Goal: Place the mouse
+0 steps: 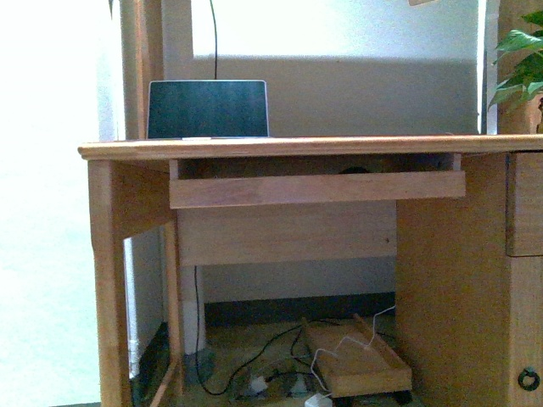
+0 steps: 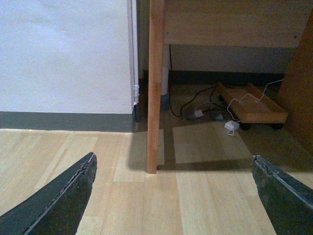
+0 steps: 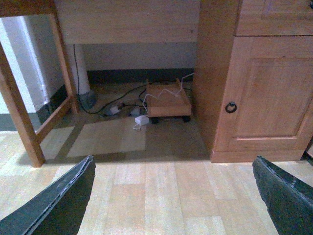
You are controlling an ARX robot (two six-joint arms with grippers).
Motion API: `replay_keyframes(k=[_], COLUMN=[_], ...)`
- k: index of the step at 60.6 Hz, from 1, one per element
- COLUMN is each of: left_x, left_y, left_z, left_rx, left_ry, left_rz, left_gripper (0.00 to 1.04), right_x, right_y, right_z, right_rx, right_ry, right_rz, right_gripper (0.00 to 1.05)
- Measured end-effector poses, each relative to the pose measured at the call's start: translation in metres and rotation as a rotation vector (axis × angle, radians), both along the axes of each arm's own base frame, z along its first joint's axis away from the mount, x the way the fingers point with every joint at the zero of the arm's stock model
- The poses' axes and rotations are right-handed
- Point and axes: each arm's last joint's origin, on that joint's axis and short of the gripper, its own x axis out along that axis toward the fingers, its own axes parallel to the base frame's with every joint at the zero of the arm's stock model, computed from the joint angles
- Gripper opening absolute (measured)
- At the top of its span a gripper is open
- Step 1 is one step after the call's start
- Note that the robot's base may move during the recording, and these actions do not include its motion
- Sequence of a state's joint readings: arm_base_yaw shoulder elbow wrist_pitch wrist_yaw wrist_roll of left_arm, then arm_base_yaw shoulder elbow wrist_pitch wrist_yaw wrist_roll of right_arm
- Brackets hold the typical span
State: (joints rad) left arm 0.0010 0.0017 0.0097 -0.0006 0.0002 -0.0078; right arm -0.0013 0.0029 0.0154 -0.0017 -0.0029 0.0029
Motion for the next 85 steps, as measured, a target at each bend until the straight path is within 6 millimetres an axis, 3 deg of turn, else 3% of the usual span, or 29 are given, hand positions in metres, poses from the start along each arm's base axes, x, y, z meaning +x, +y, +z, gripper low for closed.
replay_keyframes(k=[85], left_x=[0.0000], left_y=[0.0000], left_z=[0.0000], left_rx=[0.000], left_ry=[0.000], left_rz=[0.000], left_gripper=[0.97], right_x=[0.0000], right_y=[-0.0001], right_z=[0.0000], right_rx=[0.000], right_ry=[0.000], right_rz=[-0.003], right_gripper=[0.97])
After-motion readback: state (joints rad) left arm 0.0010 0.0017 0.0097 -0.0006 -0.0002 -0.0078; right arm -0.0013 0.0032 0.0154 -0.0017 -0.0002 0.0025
